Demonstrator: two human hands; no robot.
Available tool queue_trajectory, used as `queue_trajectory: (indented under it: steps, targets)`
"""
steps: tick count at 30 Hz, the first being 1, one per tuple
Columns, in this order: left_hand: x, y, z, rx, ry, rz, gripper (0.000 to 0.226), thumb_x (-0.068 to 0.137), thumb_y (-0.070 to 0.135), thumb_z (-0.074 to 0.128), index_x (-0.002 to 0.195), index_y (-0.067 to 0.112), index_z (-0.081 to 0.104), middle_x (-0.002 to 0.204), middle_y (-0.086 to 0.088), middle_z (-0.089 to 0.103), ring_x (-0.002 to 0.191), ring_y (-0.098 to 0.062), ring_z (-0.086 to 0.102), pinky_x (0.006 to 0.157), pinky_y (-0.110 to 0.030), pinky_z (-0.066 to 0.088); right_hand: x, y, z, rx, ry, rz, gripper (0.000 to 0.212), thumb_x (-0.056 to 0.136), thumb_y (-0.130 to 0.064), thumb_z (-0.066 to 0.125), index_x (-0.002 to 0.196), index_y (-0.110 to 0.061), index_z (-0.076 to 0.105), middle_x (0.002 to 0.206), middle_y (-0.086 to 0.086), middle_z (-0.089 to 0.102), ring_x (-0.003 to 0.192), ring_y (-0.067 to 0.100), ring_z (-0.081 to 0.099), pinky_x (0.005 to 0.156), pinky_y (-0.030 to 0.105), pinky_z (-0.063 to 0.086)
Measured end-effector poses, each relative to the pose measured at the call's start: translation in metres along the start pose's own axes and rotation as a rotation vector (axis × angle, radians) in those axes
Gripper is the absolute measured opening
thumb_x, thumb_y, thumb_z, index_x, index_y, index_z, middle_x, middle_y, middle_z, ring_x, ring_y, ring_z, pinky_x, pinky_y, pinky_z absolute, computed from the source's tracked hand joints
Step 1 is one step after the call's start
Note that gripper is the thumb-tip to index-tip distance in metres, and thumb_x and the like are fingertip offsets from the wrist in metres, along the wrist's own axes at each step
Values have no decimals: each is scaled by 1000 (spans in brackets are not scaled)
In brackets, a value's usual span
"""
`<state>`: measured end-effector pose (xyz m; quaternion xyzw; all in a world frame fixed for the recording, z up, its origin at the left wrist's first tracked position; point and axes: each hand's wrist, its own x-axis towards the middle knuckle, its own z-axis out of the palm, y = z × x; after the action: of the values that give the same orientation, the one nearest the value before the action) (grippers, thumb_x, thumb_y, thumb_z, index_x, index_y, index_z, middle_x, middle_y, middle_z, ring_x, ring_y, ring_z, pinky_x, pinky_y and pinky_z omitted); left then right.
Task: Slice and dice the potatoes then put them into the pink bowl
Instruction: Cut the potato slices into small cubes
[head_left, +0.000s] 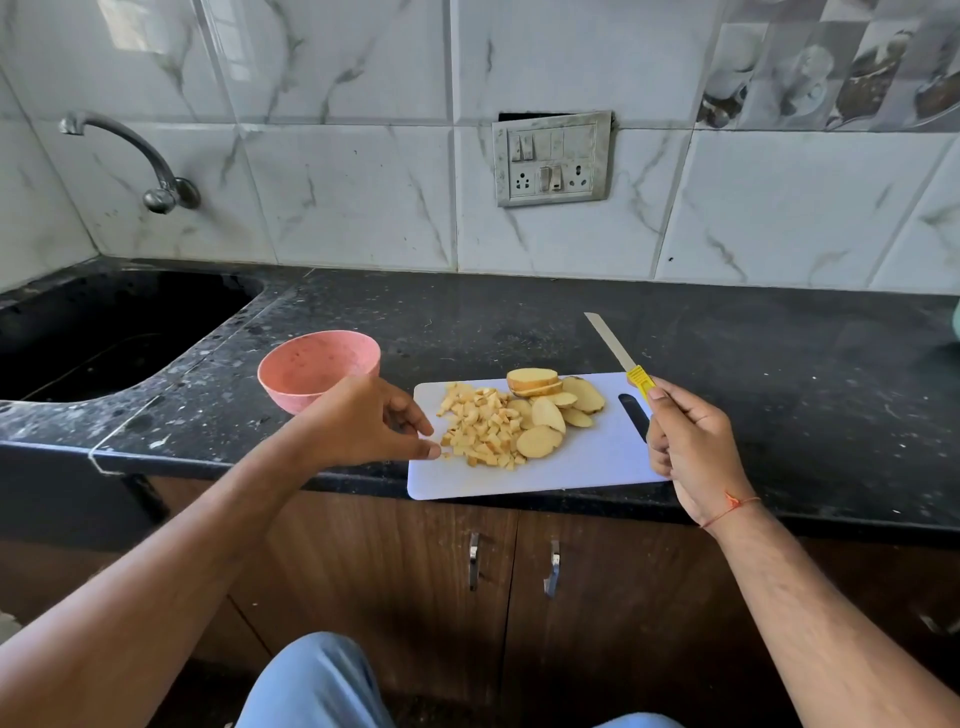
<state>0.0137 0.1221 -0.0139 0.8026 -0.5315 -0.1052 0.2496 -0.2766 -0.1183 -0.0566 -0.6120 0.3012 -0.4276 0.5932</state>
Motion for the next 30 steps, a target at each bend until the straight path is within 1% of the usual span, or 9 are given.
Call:
queue_trajectory:
  steps: [5, 8, 14, 18, 21, 23, 25, 27, 30]
  targets:
    - [-1, -1, 29, 8, 19, -60, 27, 72, 55, 93, 92, 38, 85, 81, 24, 76, 78, 7, 69, 61, -10, 49, -1, -1, 1, 10, -6, -14, 27, 109, -22, 55, 129, -30, 70, 60, -1, 31, 53, 14, 23, 50, 29, 19]
    - [9, 7, 43, 36, 109, -82, 20, 77, 52, 91, 88, 36, 86, 79, 22, 77, 74, 5, 69, 68, -22, 59, -1, -1, 2, -4, 1, -22, 28, 109, -22, 54, 132, -26, 70, 59, -2, 31, 52, 14, 22, 49, 28, 19]
    - [36, 17, 55, 54, 144, -95, 20, 82, 47, 89, 95, 32, 87, 84, 16, 79, 73, -2, 71, 74, -34, 63, 0, 0, 2, -19, 15, -14, 30, 108, -22, 55, 136, -25, 67, 58, -3, 32, 51, 14, 24, 48, 26, 21]
    - [46, 23, 48, -52, 132, -78, 16, 82, 45, 90, 94, 34, 86, 86, 20, 79, 72, 3, 69, 65, -18, 57, 0, 0, 1, -18, 13, -13, 31, 108, -22, 55, 137, -25, 66, 60, -1, 32, 52, 14, 23, 48, 28, 21]
    - [59, 29, 30, -152, 190, -52, 2, 92, 36, 83, 92, 36, 84, 86, 25, 78, 62, 3, 65, 53, -19, 51, 0, 0, 1, -27, 14, -13, 31, 108, -22, 54, 137, -25, 66, 60, -1, 31, 53, 14, 23, 48, 28, 21]
    - [68, 34, 19, -174, 247, -28, 5, 93, 33, 81, 94, 37, 84, 81, 30, 74, 68, 12, 65, 56, -9, 48, 1, 0, 1, -23, 13, -13, 31, 109, -22, 54, 137, -25, 66, 60, 0, 29, 53, 14, 22, 48, 28, 20]
    - [80, 39, 12, -176, 269, -7, 4, 91, 36, 83, 94, 36, 83, 79, 30, 71, 75, 16, 63, 63, -7, 44, 1, 1, 1, -14, 14, -11, 31, 109, -22, 54, 137, -26, 67, 61, 0, 28, 53, 15, 20, 49, 28, 19]
    - [91, 46, 9, -126, 235, 25, 15, 91, 40, 82, 104, 33, 83, 91, 26, 72, 82, 9, 65, 69, -10, 44, 1, 1, 1, -3, 13, -9, 31, 108, -22, 55, 136, -25, 67, 61, 0, 27, 54, 15, 20, 50, 27, 18]
    - [109, 58, 10, 28, 31, 88, 47, 98, 39, 74, 143, 29, 65, 136, 11, 67, 116, -11, 66, 91, -22, 47, 1, 1, 1, -1, 11, -10, 31, 109, -22, 54, 137, -25, 67, 62, 1, 27, 55, 15, 19, 50, 30, 18]
